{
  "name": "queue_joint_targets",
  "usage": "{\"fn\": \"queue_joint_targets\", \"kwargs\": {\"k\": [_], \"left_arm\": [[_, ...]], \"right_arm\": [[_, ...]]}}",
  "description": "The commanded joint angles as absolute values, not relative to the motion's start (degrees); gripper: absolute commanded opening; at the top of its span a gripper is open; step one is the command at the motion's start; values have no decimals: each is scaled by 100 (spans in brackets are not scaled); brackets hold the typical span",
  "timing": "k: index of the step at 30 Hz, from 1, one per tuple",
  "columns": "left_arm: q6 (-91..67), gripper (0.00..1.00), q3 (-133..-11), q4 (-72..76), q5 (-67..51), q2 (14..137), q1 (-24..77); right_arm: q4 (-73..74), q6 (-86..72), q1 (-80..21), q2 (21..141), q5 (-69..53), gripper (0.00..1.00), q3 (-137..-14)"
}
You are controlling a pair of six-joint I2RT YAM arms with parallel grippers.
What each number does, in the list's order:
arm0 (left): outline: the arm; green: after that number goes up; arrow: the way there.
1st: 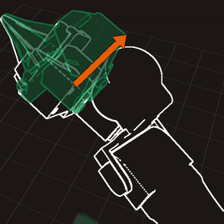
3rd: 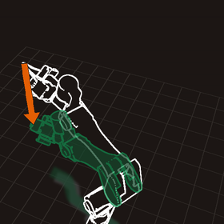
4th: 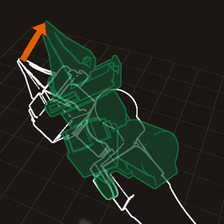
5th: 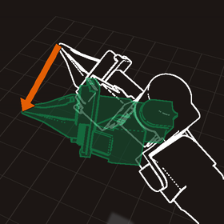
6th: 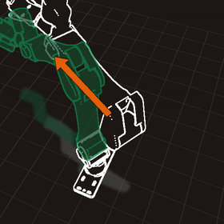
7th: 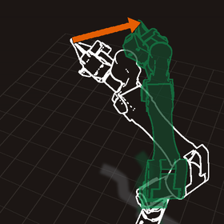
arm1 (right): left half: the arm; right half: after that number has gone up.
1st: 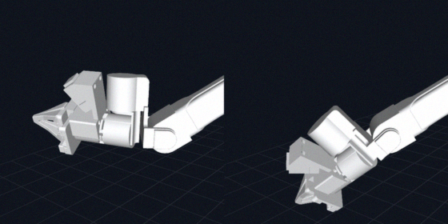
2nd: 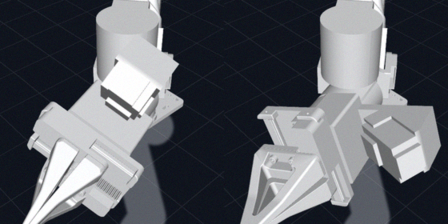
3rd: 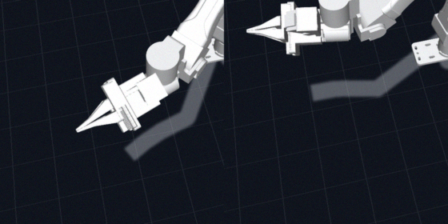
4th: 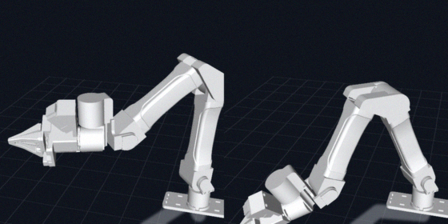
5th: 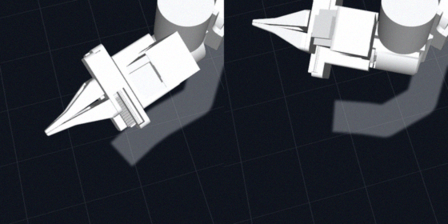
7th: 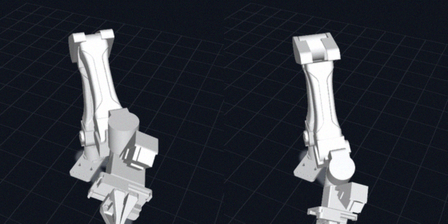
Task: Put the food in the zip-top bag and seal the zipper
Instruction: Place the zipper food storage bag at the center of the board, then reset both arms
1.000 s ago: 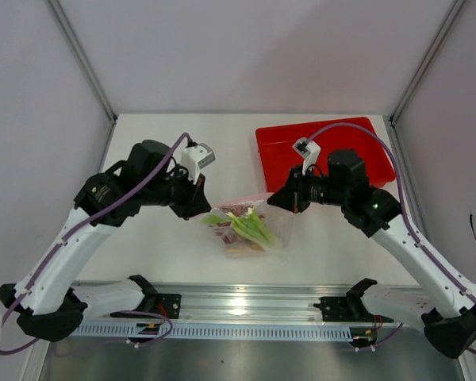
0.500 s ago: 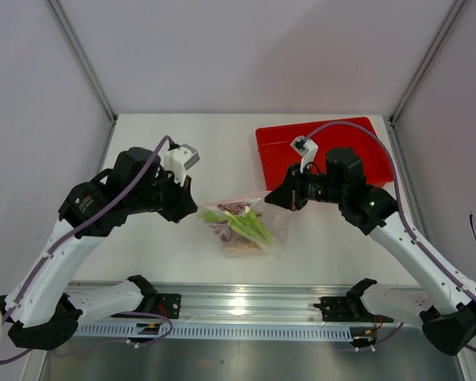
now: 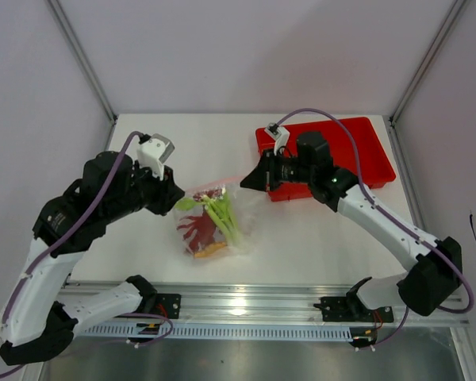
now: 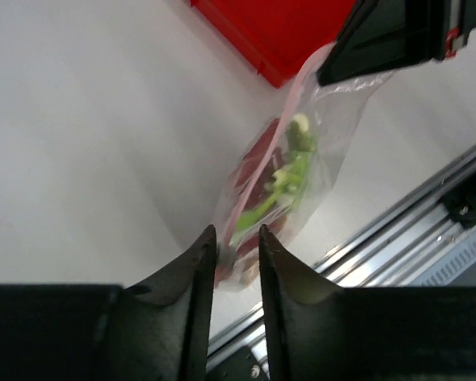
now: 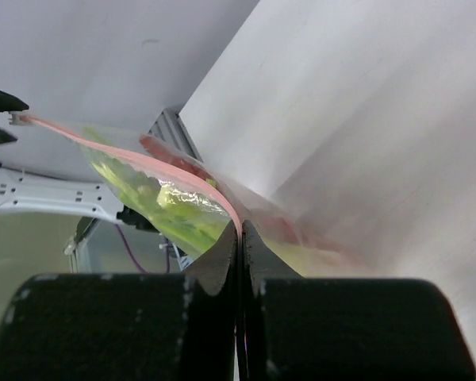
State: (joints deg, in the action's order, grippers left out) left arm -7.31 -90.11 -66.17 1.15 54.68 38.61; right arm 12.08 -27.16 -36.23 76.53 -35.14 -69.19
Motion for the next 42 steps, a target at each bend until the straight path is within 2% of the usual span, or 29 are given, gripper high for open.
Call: {"fn": "queue_joint_targets", "kwargs": {"k": [1, 3, 5, 7, 8, 10, 11, 14, 18, 21, 26, 27, 28, 30, 31, 32, 33, 34, 39, 42], "left_arm": [[-685, 32, -8205, -5732, -311, 5625, 3543], [-799, 35, -7929, -5477, -483, 5730, 3419], [-852, 41, -7551, -5073, -151, 5722, 3375], [-888, 50, -7445, -4669, 226, 5660, 3296], [-827, 59, -7470, -4536, 829, 5625, 3296], [-721, 69, -7523, -4221, 1430, 5555, 3296], [-599, 99, -7758, -4175, 1911, 5563, 3287], [-405, 99, -8102, -4017, 2756, 5564, 3287], [-246, 100, -8148, -3482, 3155, 5248, 3305], [-193, 99, -7972, -3173, 2692, 4879, 3305], [-657, 100, -7919, -3577, 1470, 4712, 3305], [-746, 100, -7788, -3586, 1233, 4676, 3305], [-834, 100, -7622, -3577, 813, 4632, 3305], [-1098, 99, -7358, -3498, 520, 4483, 3313], [-1238, 100, -7182, -3489, 371, 4448, 3313], [-1326, 99, -7024, -3481, 334, 4404, 3305], [-1414, 100, -6970, -3480, 308, 4334, 3313], [-1519, 100, -6883, -3507, 325, 4290, 3313], [-2170, 99, -6004, -3182, 483, 3903, 3313], [-2382, 99, -5784, -3129, 317, 3876, 3305]], "right_arm": [[370, -2979, -3568, 7953, -3410, 0, -7128], [-50, -3023, -3568, 8234, -3428, 0, -7075], [-385, -3067, -3568, 8558, -3358, 0, -7031], [-781, -3129, -3560, 8805, -3323, 0, -7040], [-930, -3129, -3560, 9050, -3296, 0, -7057], [-1352, -3129, -3551, 9306, -3278, 0, -7119], [-1449, -3094, -3525, 9612, -3261, 0, -7319], [-1582, -2962, -3411, 10132, -3383, 0, -7724], [-1521, -2910, -3270, 11229, -3683, 0, -8541], [-1127, -2655, -3226, 11871, -3578, 0, -9235], [-686, -2435, -3103, 12559, -3410, 2, -10133], [-581, -2400, -3076, 12664, -3384, 8, -10273], [-432, -2365, -3033, 12917, -3323, 28, -10422], [182, -2233, -2989, 13139, -3226, 51, -10958], [306, -2172, -2971, 13218, -3121, 66, -11056], [508, -2119, -2962, 13210, -2833, 73, -11126], [597, -1988, -2962, 13175, -2656, 84, -11144], [693, -1917, -2962, 13140, -2498, 99, -11171], [1931, -1565, -2892, 12623, -1189, 99, -11609], [2714, -1529, -2900, 11782, -285, 99, -11227]]}}
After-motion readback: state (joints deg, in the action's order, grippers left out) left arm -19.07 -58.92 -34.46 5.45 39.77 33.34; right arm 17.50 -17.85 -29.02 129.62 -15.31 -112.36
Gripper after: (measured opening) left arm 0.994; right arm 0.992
